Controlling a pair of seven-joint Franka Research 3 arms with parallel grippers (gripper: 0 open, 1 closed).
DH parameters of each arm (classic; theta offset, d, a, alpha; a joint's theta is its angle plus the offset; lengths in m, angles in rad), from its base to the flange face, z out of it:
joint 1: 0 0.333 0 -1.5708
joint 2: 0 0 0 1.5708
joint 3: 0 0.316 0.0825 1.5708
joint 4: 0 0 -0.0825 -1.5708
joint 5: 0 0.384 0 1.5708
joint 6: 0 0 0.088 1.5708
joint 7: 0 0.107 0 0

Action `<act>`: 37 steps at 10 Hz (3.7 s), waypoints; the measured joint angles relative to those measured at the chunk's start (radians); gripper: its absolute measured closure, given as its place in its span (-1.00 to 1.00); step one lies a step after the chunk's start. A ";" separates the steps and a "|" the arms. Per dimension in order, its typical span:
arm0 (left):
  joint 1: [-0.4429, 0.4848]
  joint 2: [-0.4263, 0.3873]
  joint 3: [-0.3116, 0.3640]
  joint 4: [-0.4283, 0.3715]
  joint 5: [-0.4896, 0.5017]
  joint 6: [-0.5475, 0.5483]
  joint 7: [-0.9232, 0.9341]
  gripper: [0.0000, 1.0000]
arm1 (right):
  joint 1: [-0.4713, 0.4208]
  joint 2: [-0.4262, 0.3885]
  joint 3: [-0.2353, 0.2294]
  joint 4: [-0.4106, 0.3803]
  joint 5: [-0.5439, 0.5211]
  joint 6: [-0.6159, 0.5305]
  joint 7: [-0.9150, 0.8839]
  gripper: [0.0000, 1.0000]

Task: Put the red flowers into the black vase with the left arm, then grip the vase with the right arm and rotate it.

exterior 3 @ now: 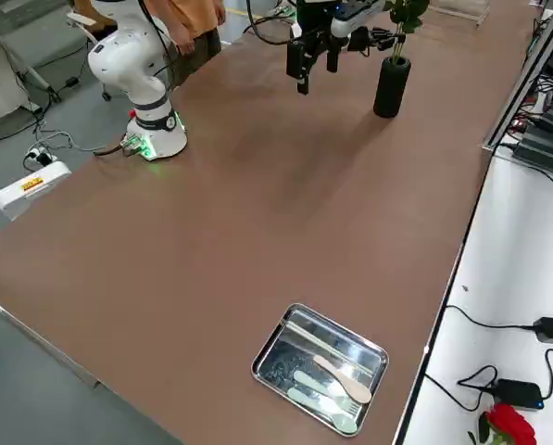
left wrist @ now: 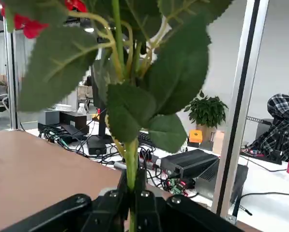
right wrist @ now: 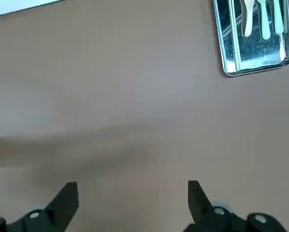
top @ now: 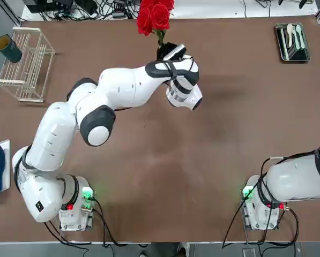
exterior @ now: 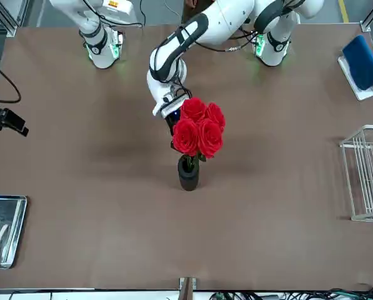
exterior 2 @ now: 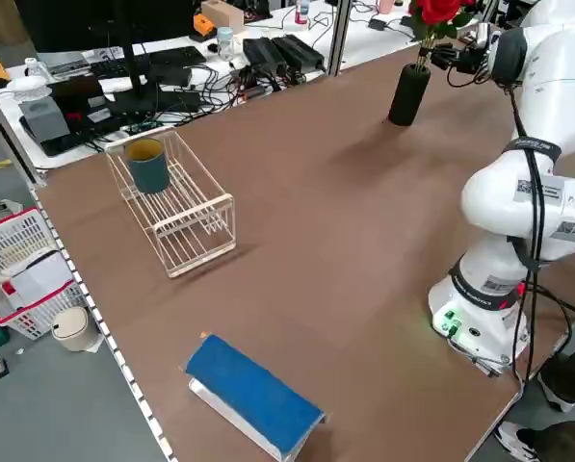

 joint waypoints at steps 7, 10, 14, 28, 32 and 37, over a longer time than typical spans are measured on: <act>-0.009 0.017 0.000 0.000 0.000 0.000 -0.005 0.87 | 0.000 0.000 0.001 0.000 0.000 0.000 0.000 -1.00; -0.009 0.017 0.000 0.000 0.000 0.001 -0.024 0.62 | 0.000 0.000 0.001 0.000 0.000 0.000 0.000 -1.00; -0.009 0.017 0.000 0.000 0.000 0.001 -0.025 0.05 | 0.000 0.000 0.003 0.000 0.000 -0.001 0.000 -1.00; -0.009 0.038 0.000 0.001 0.000 0.005 -0.025 -0.11 | 0.024 0.000 0.011 0.000 0.000 -0.014 0.000 -1.00; -0.009 0.059 0.000 0.001 0.001 0.005 -0.025 -0.11 | 0.036 0.000 0.012 0.000 0.000 -0.020 0.000 -1.00; -0.015 0.059 -0.008 0.010 0.002 0.005 -0.028 -0.12 | 0.037 0.000 0.012 0.000 0.000 -0.021 0.000 -1.00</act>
